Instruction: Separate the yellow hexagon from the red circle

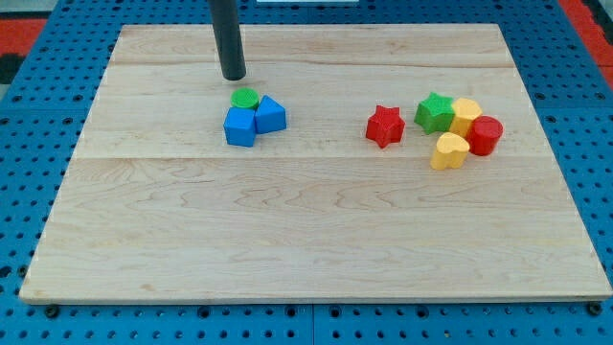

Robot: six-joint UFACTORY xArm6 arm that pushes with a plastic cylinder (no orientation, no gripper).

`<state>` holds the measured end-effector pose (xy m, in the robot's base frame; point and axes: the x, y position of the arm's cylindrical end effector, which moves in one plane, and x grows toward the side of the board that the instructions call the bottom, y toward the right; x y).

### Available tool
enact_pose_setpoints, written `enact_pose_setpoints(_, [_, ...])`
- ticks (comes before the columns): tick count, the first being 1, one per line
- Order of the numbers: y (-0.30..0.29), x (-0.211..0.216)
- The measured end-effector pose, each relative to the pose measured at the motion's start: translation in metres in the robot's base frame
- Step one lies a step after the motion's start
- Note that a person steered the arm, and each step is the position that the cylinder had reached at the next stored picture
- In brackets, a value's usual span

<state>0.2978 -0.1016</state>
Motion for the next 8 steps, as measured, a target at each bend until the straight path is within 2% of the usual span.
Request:
enact_pose_setpoints(2, [0.0, 0.0])
enact_pose_setpoints(3, [0.036, 0.0])
enact_pose_setpoints(4, [0.137, 0.0])
enact_pose_setpoints(6, [0.308, 0.033])
enact_pose_setpoints(7, [0.359, 0.06])
enact_pose_setpoints(8, [0.365, 0.09])
